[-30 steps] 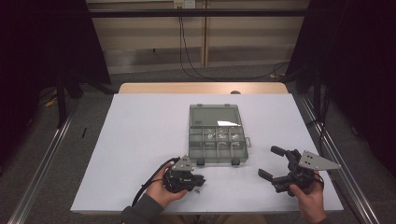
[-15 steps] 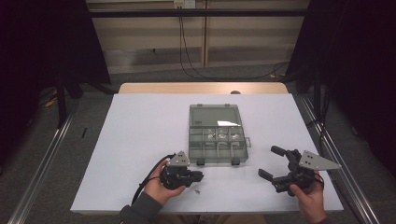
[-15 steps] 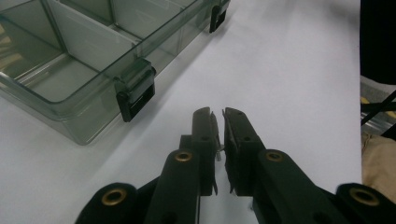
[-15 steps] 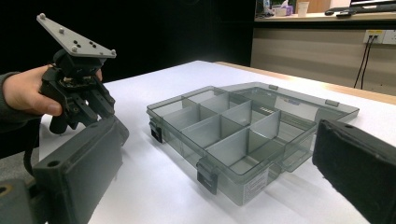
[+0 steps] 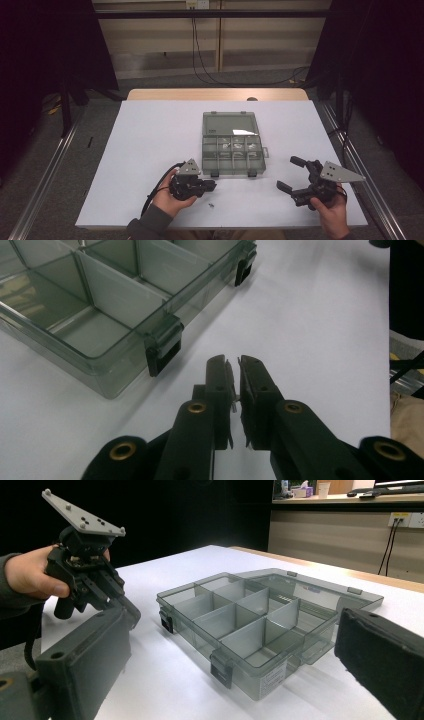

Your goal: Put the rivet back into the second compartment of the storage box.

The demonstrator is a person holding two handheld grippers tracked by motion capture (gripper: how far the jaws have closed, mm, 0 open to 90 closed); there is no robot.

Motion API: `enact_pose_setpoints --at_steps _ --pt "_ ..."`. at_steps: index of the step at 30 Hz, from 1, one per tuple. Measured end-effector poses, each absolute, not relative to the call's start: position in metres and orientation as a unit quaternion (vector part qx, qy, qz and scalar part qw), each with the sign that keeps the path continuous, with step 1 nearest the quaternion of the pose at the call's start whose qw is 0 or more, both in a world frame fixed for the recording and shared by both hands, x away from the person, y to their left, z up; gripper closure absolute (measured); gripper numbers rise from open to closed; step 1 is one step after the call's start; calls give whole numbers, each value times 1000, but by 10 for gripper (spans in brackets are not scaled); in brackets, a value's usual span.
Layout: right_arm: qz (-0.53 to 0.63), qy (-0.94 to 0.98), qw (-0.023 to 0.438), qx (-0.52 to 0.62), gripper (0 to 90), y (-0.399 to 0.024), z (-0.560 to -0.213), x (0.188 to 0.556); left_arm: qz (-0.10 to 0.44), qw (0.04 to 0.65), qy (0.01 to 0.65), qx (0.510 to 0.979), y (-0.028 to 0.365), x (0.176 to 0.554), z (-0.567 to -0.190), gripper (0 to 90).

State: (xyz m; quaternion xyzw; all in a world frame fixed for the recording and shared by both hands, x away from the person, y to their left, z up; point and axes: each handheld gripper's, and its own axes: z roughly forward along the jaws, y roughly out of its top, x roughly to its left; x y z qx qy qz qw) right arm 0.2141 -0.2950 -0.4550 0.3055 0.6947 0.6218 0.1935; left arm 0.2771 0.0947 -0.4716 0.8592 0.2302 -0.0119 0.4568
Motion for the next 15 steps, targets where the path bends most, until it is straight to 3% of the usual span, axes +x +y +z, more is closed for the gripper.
enact_pose_setpoints --at_steps 15 --pt "622 695 193 305 11 -295 -455 215 -15 477 242 845 98 284 -463 835"
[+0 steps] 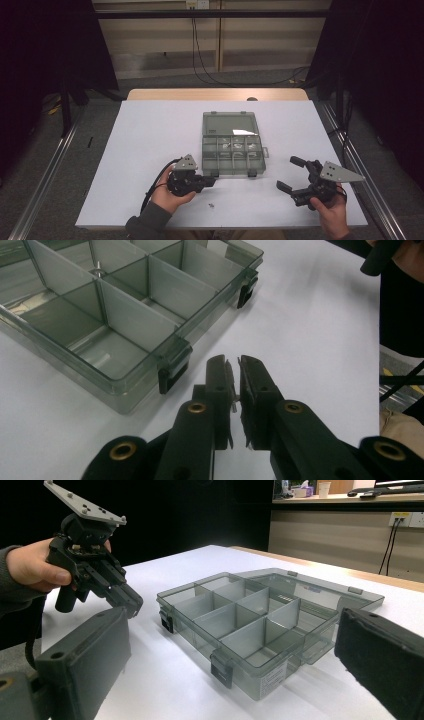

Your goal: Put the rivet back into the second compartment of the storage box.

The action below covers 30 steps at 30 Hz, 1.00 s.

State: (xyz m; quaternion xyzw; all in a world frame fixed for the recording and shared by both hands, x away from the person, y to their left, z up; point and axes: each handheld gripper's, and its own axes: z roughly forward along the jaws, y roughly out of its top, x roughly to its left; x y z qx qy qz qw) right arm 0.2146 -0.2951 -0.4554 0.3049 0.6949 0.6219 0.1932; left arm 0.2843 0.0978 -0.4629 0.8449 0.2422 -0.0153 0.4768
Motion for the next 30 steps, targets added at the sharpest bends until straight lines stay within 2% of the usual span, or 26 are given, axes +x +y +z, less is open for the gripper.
enact_pose_setpoints --at_steps 30 --pt "623 694 191 306 11 -295 -456 215 19 501 253 828 75 324 -429 835"
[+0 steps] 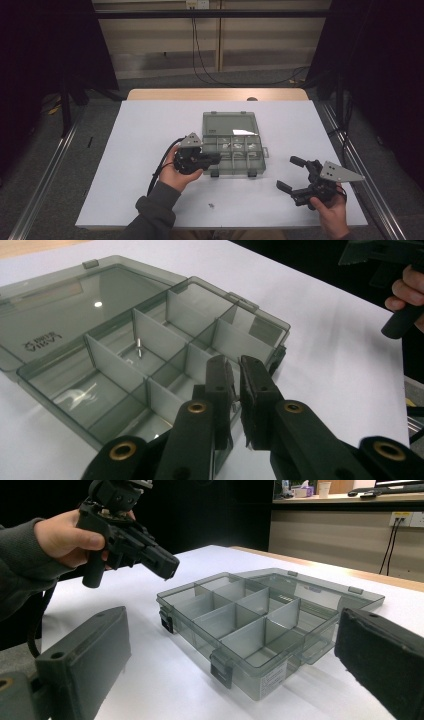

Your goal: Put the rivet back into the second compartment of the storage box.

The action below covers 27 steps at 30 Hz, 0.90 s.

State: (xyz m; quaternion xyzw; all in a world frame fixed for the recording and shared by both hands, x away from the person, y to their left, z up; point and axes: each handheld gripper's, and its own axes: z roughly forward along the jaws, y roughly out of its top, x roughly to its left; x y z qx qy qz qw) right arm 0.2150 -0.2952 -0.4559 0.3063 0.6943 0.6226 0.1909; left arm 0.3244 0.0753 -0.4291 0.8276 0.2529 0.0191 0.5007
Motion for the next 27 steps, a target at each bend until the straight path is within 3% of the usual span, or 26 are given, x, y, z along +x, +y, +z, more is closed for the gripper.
enact_pose_setpoints --at_steps 27 --pt "623 694 191 306 10 -296 -456 215 57 507 294 809 53 366 -431 835"
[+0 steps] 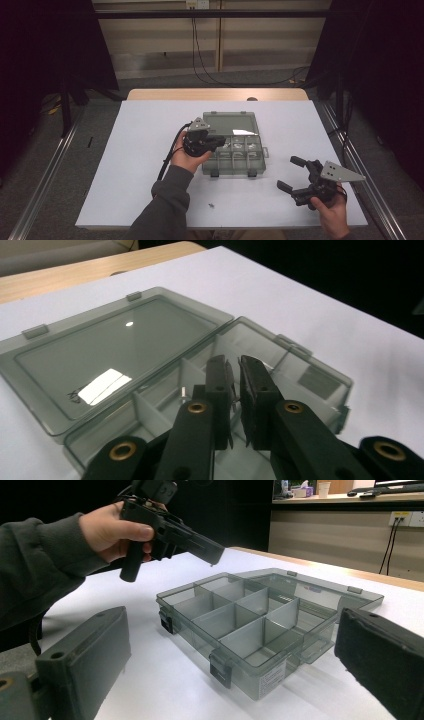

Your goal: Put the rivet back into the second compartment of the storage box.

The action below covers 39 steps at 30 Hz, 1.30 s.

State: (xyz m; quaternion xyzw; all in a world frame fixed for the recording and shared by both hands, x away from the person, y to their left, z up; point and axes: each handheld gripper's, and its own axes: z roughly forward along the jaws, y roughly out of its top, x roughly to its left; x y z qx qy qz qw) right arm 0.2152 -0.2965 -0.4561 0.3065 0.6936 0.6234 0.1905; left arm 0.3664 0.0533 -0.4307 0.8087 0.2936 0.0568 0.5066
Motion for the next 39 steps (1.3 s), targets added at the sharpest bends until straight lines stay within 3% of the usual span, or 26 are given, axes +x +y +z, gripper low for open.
enact_pose_setpoints --at_steps 23,39 --pt "622 694 191 308 11 -297 -456 215 74 484 309 816 40 382 -442 830" --pt "622 695 191 307 11 -297 -456 215 54 492 298 816 45 375 -439 582"
